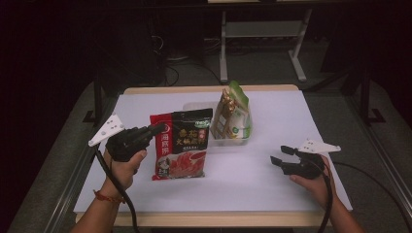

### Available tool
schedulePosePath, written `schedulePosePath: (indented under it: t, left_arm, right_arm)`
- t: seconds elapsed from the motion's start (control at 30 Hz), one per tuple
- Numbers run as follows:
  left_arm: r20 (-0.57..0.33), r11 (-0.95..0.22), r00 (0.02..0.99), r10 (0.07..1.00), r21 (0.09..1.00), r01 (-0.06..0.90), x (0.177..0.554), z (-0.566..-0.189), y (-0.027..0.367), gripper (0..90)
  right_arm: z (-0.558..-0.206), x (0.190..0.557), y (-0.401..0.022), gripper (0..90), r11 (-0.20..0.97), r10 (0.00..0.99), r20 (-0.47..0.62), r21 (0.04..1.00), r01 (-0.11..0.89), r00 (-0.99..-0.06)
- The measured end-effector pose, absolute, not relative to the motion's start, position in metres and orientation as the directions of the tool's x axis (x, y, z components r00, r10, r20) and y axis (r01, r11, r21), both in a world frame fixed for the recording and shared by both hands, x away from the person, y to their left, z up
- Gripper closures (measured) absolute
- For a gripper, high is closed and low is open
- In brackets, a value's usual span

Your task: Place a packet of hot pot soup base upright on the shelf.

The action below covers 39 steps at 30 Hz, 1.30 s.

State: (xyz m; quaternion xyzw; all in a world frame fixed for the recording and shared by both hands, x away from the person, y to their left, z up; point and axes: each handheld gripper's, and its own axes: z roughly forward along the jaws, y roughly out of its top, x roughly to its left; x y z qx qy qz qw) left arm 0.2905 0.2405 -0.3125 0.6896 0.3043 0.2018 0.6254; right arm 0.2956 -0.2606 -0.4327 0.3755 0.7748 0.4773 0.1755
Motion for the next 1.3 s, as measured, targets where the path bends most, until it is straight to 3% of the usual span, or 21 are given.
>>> schedulePosePath:
  t: [0.37, 1.3]
  left_arm:
    - [-0.1, -0.004, 0.705, 0.702, 0.989, 0.145, 0.303, -0.301, 0.233, 88.0]
    - [-0.055, -0.021, 0.526, 0.849, 0.99, 0.138, 0.357, -0.283, 0.204, 87.9]
  right_arm:
    - [-0.43, 0.292, -0.263, 36.9, 0.249, 0.756, 0.086, 0.879, 0.407, -0.648]
    - [-0.431, 0.292, -0.265, 31.4, 0.244, 0.768, 0.081, 0.88, 0.407, -0.635]
